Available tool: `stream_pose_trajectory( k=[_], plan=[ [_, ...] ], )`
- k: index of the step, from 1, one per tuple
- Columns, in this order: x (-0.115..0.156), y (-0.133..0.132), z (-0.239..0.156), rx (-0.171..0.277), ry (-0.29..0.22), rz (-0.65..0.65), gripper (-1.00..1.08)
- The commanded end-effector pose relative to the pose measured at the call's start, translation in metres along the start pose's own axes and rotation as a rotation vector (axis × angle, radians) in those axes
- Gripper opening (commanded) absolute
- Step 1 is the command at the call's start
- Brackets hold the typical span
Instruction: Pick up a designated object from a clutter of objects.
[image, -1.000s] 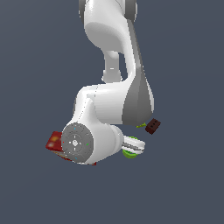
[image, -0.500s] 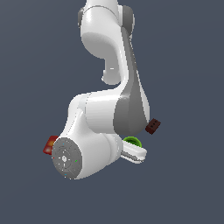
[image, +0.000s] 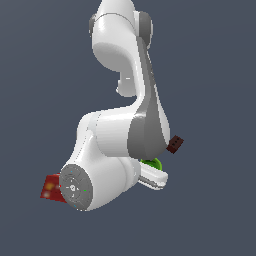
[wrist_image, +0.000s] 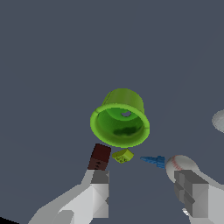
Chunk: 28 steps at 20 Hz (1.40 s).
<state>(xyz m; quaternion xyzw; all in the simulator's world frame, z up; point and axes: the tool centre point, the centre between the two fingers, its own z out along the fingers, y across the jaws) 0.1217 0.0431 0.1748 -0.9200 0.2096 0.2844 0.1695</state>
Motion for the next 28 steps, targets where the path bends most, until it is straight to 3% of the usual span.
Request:
stream_pose_trajectory(
  k=[1,6,17,27,28],
  plan=[
    [-0.004,-0.001,-0.002,0.001,0.006,-0.003,0.28],
    [0.001,0.005,0.017,-0.004,-0.018,0.007,0.28],
    [0.015,0.033,0.105,-0.028,-0.129,0.054,0.28],
    [0.016,0.034,0.112,-0.03,-0.138,0.057,0.28],
    [0.016,0.034,0.112,-0.03,-0.138,0.057,-1.0]
  ],
)
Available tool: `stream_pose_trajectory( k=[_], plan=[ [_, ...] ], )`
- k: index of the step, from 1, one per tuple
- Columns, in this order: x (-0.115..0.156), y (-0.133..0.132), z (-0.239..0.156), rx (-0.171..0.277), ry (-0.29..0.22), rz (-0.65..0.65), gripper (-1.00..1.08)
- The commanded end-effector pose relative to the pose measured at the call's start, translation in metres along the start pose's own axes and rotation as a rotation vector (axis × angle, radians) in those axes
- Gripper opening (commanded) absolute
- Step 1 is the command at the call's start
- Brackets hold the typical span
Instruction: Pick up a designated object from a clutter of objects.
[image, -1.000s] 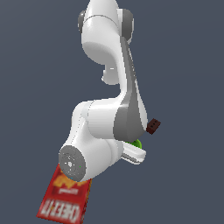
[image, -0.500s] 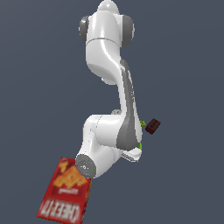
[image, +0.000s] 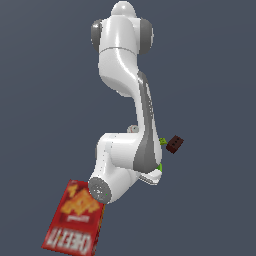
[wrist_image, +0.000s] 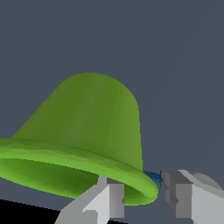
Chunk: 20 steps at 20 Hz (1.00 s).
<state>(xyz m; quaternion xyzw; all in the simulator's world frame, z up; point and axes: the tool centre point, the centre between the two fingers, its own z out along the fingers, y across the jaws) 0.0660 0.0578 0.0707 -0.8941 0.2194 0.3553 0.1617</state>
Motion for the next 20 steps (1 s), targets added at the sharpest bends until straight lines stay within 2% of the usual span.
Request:
stream_pose_trajectory(
  k=[1,13,20],
  plan=[
    [0.0,0.0,-0.001,0.0,0.001,0.0,-1.0],
    [-0.002,-0.001,-0.002,0.0,0.001,-0.003,-1.0],
    [-0.018,0.005,-0.011,0.0,0.001,-0.003,-1.0]
  ],
)
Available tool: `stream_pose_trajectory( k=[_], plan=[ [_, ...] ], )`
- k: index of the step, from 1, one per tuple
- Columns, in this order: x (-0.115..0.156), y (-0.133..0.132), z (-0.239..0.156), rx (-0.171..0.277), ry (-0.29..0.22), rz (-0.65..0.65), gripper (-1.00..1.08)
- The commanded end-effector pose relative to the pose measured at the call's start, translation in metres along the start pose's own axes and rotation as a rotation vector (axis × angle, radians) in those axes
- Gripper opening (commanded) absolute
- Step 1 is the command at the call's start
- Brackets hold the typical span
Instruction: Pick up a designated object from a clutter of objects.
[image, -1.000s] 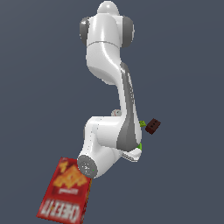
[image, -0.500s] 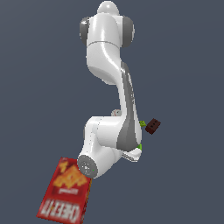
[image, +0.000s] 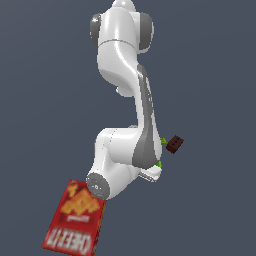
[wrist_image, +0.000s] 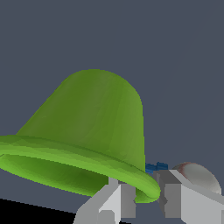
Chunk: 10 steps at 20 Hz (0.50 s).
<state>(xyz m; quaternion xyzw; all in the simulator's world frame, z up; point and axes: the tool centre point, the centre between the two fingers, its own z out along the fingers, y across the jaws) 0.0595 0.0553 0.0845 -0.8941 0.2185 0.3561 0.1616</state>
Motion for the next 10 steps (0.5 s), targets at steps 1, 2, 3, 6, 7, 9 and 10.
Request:
stream_pose_trajectory(
  k=[1,2,3,6,7,9,10],
  plan=[
    [-0.009,0.002,-0.006,0.001,0.002,-0.001,-1.0],
    [-0.013,0.004,-0.009,0.001,0.002,-0.001,-1.0],
    [-0.018,0.006,-0.012,0.002,0.002,-0.001,-1.0],
    [-0.035,0.012,-0.022,0.002,0.002,-0.001,-1.0],
    [-0.041,0.014,-0.026,0.002,0.002,-0.001,-1.0],
    [-0.056,0.02,-0.035,0.002,0.002,0.0,-1.0],
    [-0.064,0.022,-0.04,0.002,0.002,0.0,-1.0]
  ],
)
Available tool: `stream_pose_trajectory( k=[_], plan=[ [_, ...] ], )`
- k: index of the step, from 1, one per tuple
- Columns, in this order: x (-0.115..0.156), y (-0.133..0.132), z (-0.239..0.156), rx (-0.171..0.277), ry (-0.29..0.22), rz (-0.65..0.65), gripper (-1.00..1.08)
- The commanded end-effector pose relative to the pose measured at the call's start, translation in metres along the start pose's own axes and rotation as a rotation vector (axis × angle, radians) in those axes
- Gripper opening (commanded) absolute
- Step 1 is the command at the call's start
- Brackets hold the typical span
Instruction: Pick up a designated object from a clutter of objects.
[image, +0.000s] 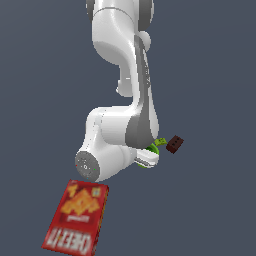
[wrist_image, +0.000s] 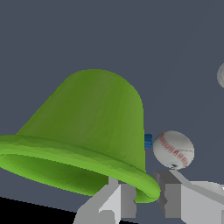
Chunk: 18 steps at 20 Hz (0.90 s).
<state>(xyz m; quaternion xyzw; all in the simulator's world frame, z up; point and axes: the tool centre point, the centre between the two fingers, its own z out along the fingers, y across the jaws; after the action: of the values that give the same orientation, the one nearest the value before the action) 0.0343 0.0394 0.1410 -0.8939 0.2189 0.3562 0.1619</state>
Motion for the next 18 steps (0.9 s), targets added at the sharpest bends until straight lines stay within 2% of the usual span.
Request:
stream_pose_trajectory(
  k=[1,18],
  plan=[
    [-0.021,0.007,-0.014,0.001,0.003,-0.001,-1.0],
    [-0.177,0.062,-0.113,0.002,0.003,0.001,-1.0]
  ],
)
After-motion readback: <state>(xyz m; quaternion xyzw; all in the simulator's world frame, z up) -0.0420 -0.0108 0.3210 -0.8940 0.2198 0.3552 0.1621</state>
